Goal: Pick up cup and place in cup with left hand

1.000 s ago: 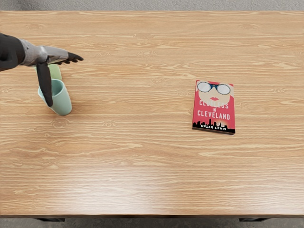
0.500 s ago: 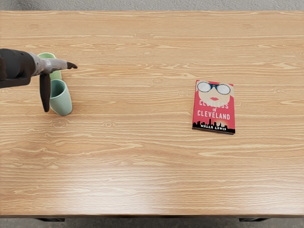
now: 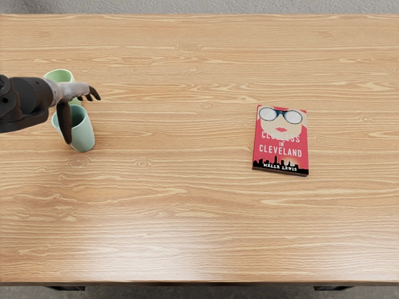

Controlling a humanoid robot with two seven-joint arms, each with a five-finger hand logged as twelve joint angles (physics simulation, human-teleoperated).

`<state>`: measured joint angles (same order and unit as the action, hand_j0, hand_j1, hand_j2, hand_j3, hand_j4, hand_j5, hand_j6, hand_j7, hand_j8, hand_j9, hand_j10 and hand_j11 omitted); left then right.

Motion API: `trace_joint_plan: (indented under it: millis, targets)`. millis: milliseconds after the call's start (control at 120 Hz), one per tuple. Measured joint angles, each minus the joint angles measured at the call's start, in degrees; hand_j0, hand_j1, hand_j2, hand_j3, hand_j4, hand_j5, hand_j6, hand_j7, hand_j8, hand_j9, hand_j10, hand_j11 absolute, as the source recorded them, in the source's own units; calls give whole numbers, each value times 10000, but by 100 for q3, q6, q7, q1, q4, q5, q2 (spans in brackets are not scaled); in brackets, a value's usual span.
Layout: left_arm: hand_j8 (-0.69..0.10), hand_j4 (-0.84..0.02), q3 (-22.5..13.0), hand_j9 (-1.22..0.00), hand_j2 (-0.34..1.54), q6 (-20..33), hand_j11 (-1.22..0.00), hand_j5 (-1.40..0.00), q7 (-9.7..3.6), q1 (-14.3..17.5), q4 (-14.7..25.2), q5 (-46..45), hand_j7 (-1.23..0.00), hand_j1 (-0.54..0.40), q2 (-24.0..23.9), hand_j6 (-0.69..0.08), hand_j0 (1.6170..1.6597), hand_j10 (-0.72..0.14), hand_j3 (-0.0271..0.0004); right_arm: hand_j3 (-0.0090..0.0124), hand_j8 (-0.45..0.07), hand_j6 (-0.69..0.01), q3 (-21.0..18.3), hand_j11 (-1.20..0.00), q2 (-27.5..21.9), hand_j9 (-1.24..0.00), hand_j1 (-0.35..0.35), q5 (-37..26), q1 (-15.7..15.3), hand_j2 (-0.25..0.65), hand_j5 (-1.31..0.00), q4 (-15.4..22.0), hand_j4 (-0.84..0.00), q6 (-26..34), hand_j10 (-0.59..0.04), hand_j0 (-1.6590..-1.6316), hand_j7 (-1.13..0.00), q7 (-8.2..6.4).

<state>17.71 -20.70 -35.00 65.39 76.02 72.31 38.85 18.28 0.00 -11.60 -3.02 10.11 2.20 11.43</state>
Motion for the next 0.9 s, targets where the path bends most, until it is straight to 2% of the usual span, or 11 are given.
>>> trace_joint_plan:
  millis: [333, 517, 558, 617, 717, 817, 900]
  targets:
    - [-2339, -2330, -180, -2963, 484, 270, -2961, -2968, 0, -112, -3, 42, -2965, 780, 0, -2343, 16580, -2322, 0, 0, -324, -325, 0, -420, 0, -420, -3103, 0, -5, -65, -420, 0, -324, 0, -323, -16581, -420, 0]
    - [-2877, -2850, -221, -3640, 591, 290, -3639, -3645, 0, -155, -22, 44, -3642, 157, 9, -2862, 16580, -2842, 0, 0, -323, -324, 0, -419, 0, -419, -3104, 0, -5, -65, -419, 0, -324, 0, -322, -16581, -419, 0]
    - [-3345, -2963, -228, -3725, 614, 295, -3723, -3687, 0, -161, -38, 50, -3685, 88, 8, -2976, 16580, -2924, 0, 0, -324, -325, 0, -420, 0, -420, -3103, 0, -5, -65, -420, 0, -324, 0, -323, -16581, -420, 0]
    - [-3205, -3125, -252, -3820, 645, 302, -3816, -3717, 1, -166, -59, 63, -3714, 23, 8, -3138, 16580, -3035, 0, 0, -324, -325, 0, -419, 0, -419, -3104, 0, -6, -65, -419, 0, -324, 0, -323, -16581, -419, 0]
    - [-3760, -3543, -273, -4239, 717, 301, -4231, -4076, 1, -166, -73, 81, -4072, -400, 9, -3556, 16581, -3395, 0, 0, -325, -325, 0, -419, 0, -419, -3104, 0, -6, -65, -420, 0, -325, 0, -324, -16581, -419, 0]
    - [-3571, -3976, -284, -4786, 1105, 303, -4786, -4527, 1, -158, -70, 58, -4635, -632, 13, -3899, 16574, -3755, 0, 0, -325, -325, 0, -419, 0, -420, -3104, 0, -6, -65, -420, 0, -325, 0, -324, -16581, -419, 0]
    - [-3547, -4108, -286, -5090, 1273, 297, -5092, -4847, 1, -143, -65, 32, -4959, -640, 6, -3776, 16567, -3896, 0, 0, -325, -326, 0, -420, 0, -420, -3103, 0, -10, -65, -420, 0, -325, 0, -324, -16581, -420, 0]
